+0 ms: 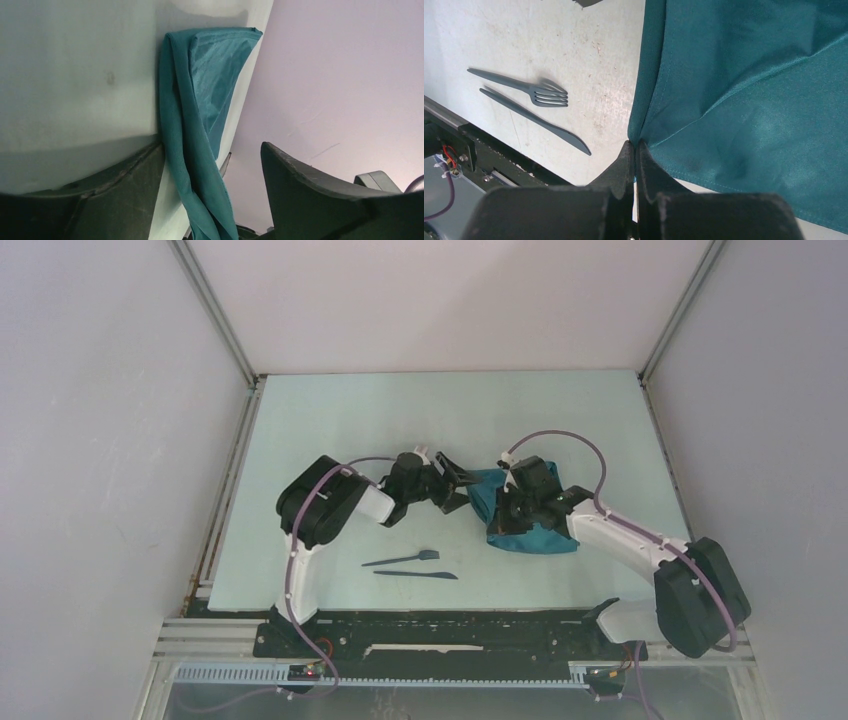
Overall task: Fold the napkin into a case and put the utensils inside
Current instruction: Pick up the upper triangle-folded napkin from the center of the board.
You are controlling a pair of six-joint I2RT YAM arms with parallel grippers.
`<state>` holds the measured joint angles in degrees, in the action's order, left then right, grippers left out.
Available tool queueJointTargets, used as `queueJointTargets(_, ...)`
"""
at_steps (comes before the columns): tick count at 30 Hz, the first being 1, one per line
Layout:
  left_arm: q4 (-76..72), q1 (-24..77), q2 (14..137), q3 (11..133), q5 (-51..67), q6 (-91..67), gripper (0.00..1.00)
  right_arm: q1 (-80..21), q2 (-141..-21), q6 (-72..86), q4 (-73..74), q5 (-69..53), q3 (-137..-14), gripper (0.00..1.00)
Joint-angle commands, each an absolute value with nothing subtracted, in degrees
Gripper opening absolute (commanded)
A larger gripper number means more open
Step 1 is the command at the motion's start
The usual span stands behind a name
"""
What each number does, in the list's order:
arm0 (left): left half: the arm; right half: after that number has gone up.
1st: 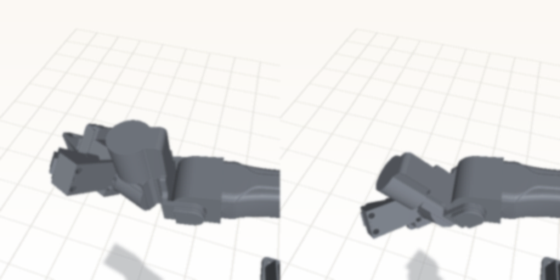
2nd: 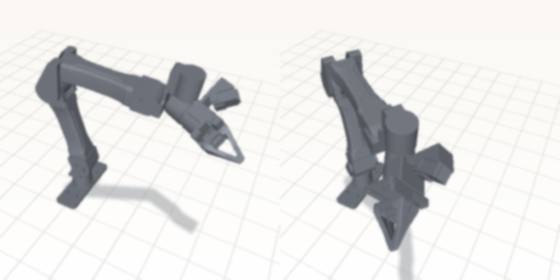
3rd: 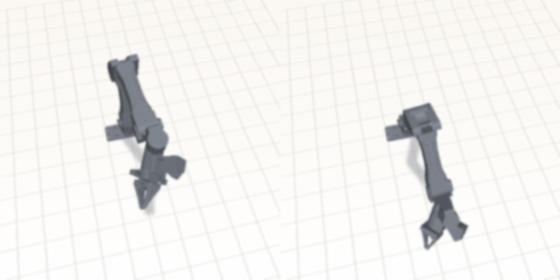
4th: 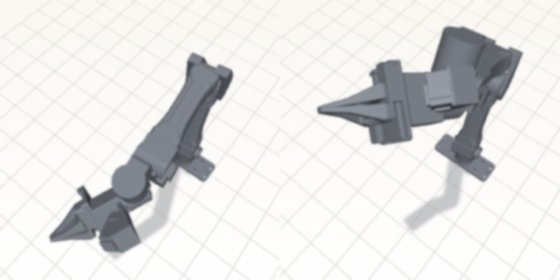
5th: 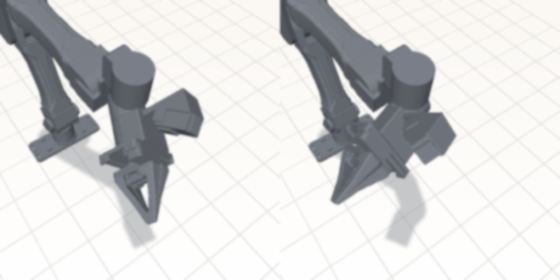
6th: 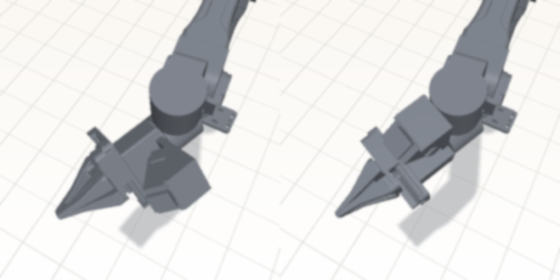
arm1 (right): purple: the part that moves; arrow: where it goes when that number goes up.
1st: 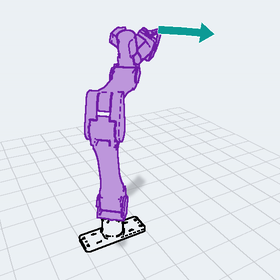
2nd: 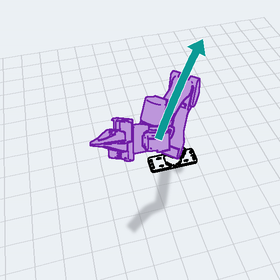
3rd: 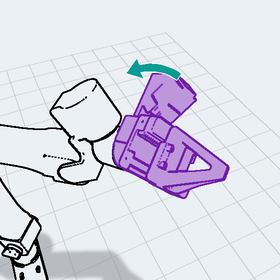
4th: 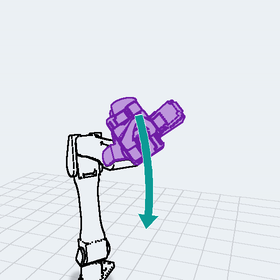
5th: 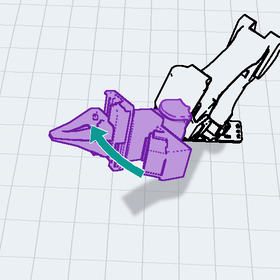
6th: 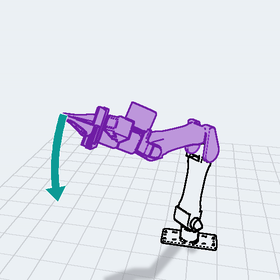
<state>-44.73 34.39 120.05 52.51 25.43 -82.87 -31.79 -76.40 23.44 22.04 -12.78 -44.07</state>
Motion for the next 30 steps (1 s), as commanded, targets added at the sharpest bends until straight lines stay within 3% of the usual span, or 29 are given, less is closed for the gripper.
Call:
queueJointTargets(1, -47.7, 34.5, 122.5, 54.7, 22.4, -84.1, 0.73, -30.9, -73.9, 22.6, 21.5, -14.7, -44.1, 0.0)
queueJointTargets(19, -30.8, 33.8, 123.8, 62.1, 16.2, -71.7, 0.4, -30.3, -72.7, 21.3, 22.5, -15.5, -44.1, 0.0)
queueJointTargets(22, -29.5, 33.1, 123.7, 63.3, 16.1, -70.3, 0.28, -30.4, -72.8, 21.1, 22.5, -15.2, -44.1, 0.0)
queueJointTargets(26, -26.4, 31.5, 121.4, 64.3, 15.3, -66.6, 0.02, -31.8, -73.3, 20.8, 22.1, -14.3, -44.1, 0.0)
queueJointTargets(30, -21.1, 28.3, 115.6, 63.6, 15.0, -62.2, 0.0, -35.6, -73.7, 22.2, 20.1, -14.3, -44.7, 0.0)
